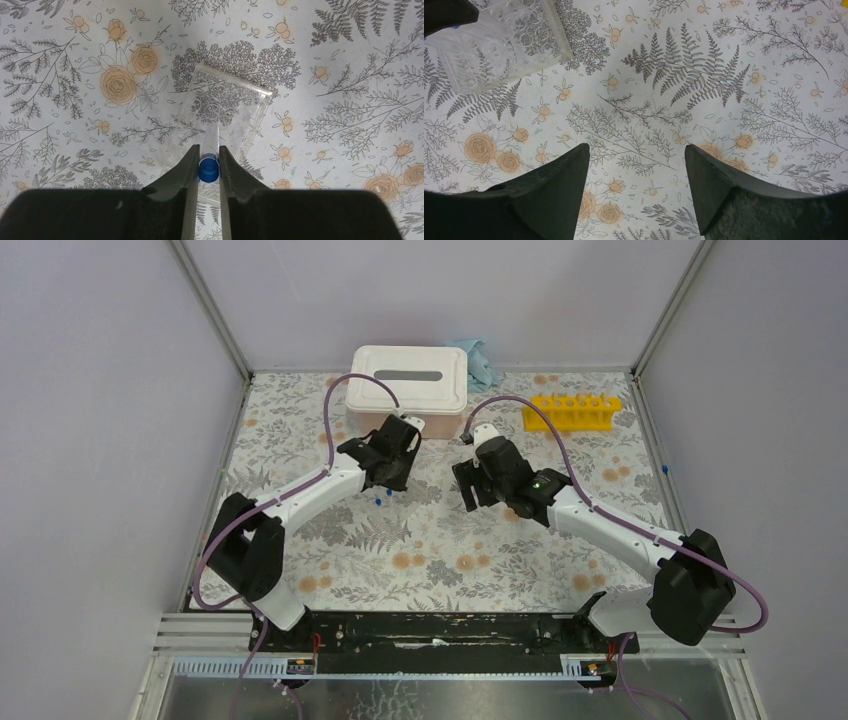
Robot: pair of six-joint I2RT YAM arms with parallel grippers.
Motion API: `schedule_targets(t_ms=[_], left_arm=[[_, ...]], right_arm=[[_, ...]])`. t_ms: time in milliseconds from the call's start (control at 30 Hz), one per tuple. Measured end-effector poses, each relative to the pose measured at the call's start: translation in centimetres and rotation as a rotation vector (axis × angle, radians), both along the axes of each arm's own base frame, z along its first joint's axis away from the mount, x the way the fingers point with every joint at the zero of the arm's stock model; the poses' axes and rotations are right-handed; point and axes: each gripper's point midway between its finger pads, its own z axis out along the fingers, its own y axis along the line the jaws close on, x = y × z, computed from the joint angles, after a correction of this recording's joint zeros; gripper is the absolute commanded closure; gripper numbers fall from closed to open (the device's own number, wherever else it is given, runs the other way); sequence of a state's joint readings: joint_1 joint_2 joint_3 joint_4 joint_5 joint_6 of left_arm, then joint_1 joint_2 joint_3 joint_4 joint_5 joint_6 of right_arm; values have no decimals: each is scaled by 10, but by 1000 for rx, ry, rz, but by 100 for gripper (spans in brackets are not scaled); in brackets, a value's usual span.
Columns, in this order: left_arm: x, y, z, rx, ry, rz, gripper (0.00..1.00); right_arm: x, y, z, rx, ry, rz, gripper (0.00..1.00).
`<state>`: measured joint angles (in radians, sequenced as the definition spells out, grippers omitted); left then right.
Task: Organize the chemistry lab equipment
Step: Insert the test tube into the slot of the test tube rack.
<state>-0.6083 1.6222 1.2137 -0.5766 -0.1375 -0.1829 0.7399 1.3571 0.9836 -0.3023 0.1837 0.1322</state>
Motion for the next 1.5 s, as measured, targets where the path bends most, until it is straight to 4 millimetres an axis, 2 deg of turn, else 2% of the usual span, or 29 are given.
schedule_targets(t_ms=[1000,1500], left_arm=[[6,-3,-1,-46,-78,3,89],[6,-1,-7,-43,-89,3,89]], right_arm=[[1,-1,-13,-33,24,-2,23],[3,-2,-18,-44,33,-4,23]])
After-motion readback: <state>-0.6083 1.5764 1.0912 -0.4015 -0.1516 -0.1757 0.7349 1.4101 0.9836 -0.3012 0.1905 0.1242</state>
